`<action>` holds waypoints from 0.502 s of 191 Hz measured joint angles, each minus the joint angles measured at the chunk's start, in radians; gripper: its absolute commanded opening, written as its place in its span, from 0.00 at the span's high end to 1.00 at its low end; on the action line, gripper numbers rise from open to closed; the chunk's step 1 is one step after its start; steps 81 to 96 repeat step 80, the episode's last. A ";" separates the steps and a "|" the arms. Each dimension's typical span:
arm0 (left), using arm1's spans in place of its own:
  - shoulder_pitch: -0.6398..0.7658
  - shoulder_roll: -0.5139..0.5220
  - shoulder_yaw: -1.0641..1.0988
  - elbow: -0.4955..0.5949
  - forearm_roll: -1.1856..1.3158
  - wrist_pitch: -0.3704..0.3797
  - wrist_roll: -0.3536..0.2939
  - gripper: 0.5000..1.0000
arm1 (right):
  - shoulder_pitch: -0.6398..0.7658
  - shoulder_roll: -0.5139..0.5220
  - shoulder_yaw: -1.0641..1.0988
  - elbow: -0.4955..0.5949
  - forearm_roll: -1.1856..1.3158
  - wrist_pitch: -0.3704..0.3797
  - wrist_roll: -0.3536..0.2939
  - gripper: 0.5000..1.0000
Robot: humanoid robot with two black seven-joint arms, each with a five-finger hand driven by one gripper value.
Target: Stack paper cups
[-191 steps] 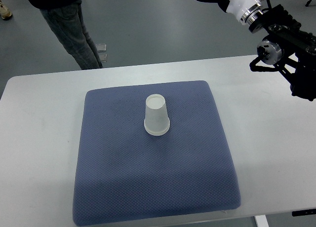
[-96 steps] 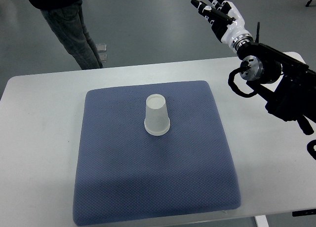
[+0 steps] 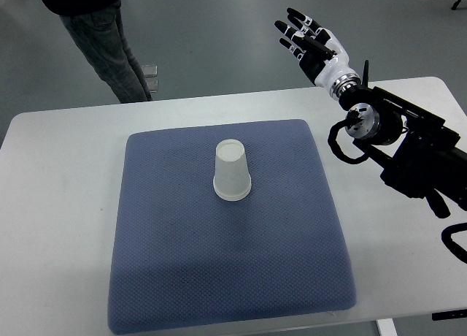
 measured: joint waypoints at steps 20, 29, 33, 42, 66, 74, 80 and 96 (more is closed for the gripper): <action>0.000 0.000 0.000 0.000 0.000 0.000 0.000 0.00 | -0.004 0.000 -0.006 -0.005 -0.010 -0.015 0.005 0.18; 0.000 0.000 0.000 0.000 0.000 0.000 0.000 0.00 | -0.008 -0.001 -0.007 -0.010 -0.014 -0.017 0.005 0.18; 0.000 0.000 0.000 0.000 0.000 0.000 0.000 0.00 | -0.010 -0.002 -0.007 -0.013 -0.015 -0.018 0.006 0.18; 0.000 0.000 0.000 0.000 0.000 0.000 0.000 0.00 | -0.014 -0.002 -0.007 -0.021 -0.016 -0.018 0.006 0.18; 0.000 0.000 0.000 0.000 0.000 0.000 0.000 0.00 | -0.019 -0.001 -0.008 -0.036 -0.018 -0.017 0.006 0.17; 0.000 0.000 0.000 0.000 0.000 0.000 0.000 0.00 | -0.019 -0.001 -0.008 -0.037 -0.019 -0.016 0.006 0.18; 0.000 0.000 0.000 0.000 0.000 0.000 0.000 0.00 | -0.019 0.000 -0.008 -0.038 -0.019 -0.015 0.007 0.17; 0.000 0.000 0.000 0.000 0.000 0.000 0.000 0.00 | -0.019 0.000 -0.008 -0.038 -0.019 -0.015 0.007 0.17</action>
